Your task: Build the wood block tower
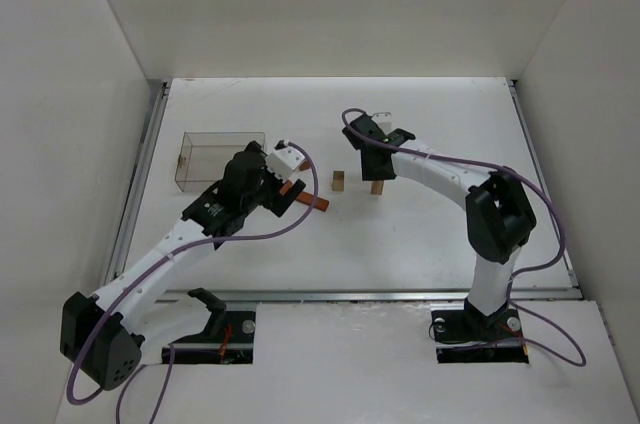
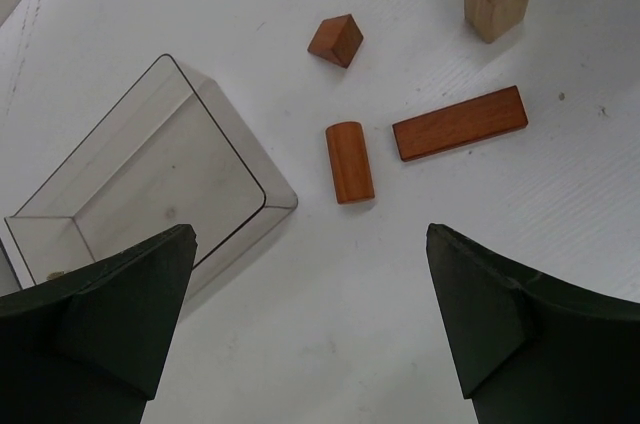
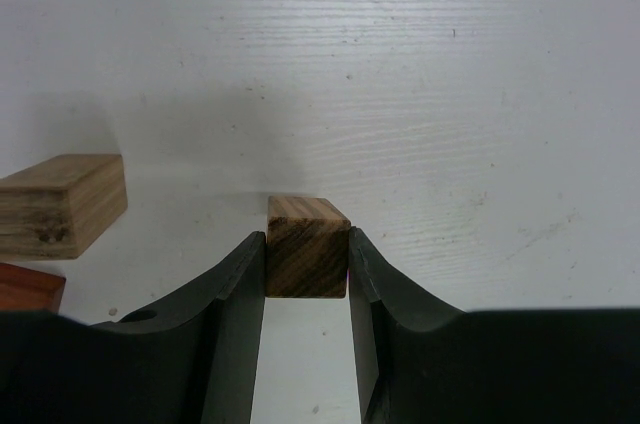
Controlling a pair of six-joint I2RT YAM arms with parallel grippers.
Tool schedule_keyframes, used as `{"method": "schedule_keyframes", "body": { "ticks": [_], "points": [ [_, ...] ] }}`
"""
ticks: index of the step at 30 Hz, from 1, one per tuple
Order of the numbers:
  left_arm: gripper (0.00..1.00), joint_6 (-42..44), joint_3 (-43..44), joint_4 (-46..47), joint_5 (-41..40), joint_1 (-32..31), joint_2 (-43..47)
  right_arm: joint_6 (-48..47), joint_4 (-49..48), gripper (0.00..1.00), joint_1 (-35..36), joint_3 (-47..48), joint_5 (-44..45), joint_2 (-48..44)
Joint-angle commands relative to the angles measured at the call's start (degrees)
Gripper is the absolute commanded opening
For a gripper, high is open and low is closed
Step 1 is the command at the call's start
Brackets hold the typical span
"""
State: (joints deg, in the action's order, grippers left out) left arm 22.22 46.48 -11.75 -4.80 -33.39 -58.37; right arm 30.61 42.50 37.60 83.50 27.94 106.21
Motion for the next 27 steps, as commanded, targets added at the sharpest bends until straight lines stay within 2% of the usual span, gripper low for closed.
{"method": "schedule_keyframes", "body": {
  "ticks": [1, 10, 20, 27],
  "points": [
    [1.0, 0.5, -2.1, 3.8, -2.7, -0.3, 1.7, -1.3, -3.1, 0.0, 1.2, 3.1, 1.5, 1.1],
    [1.0, 0.5, -3.2, 4.9, -2.7, -0.3, 1.7, -2.6, -6.3, 0.0, 1.8, 4.8, -0.3, 3.6],
    [1.0, 1.0, -3.2, 6.0, -3.3, -0.3, 1.7, -4.9, -12.1, 0.0, 2.9, 0.4, 0.3, 3.1],
    [1.0, 1.5, -3.2, 6.6, -3.8, -0.3, 1.7, -4.9, -12.6, 0.0, 3.4, -2.1, 0.8, 3.1]
  ]
}}
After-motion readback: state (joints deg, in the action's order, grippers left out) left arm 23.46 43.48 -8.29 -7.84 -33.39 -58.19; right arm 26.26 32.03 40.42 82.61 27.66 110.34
